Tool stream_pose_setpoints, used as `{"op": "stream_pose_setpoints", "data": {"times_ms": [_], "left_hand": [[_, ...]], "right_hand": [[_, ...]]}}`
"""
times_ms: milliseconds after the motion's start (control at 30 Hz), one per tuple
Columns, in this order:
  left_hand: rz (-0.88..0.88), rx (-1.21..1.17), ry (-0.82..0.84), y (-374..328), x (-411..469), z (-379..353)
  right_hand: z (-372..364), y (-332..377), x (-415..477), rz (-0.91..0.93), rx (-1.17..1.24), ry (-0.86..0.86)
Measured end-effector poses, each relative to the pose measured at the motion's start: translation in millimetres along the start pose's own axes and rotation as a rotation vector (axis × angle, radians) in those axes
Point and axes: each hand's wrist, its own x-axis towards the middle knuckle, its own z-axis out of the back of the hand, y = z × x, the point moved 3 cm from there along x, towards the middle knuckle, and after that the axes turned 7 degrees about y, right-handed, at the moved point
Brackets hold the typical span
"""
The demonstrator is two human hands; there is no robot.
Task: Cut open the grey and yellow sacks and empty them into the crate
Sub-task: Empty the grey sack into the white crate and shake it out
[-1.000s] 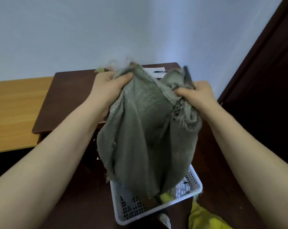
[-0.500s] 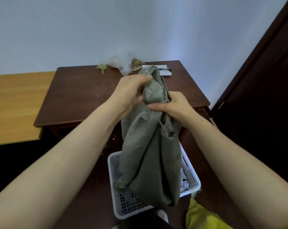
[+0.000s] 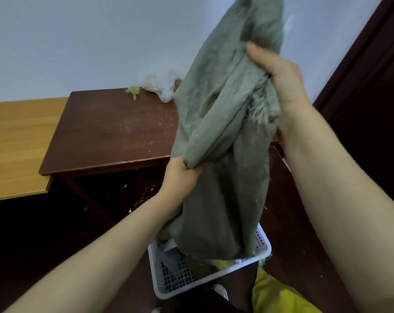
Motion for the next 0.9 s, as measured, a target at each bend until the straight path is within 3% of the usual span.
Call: {"op": "stream_pose_setpoints", "data": {"times_ms": [67,167,333,500,667,800,900], "left_hand": [[-0.016,-0.135,0.012,-17,1,6],[0.140,-0.125,0.051,-20,-5,3],[-0.092,-0.314,0.003,-68,17,26],[0.073,-0.342,0.049,-64,18,22],[0.043,-0.363,0.071,-67,26,19],[0.095,-0.323,0.092,-54,27,22],[0.152,-0.280,0.095,-45,27,25]], "right_hand": [[8,-2,3,0.044,0.013,-0.080],[18,-28,-4,-0.126,-0.273,-0.218],[37,-17,7,-0.084,-0.289,-0.280],[43,-31,3,-0.188,-0.368,-0.288],[51,-39,3,-0.262,-0.511,-0.272],[55,-37,7,-0.149,-0.461,-0.297],[54,-46,7,-0.261,-0.573,-0.236]]}}
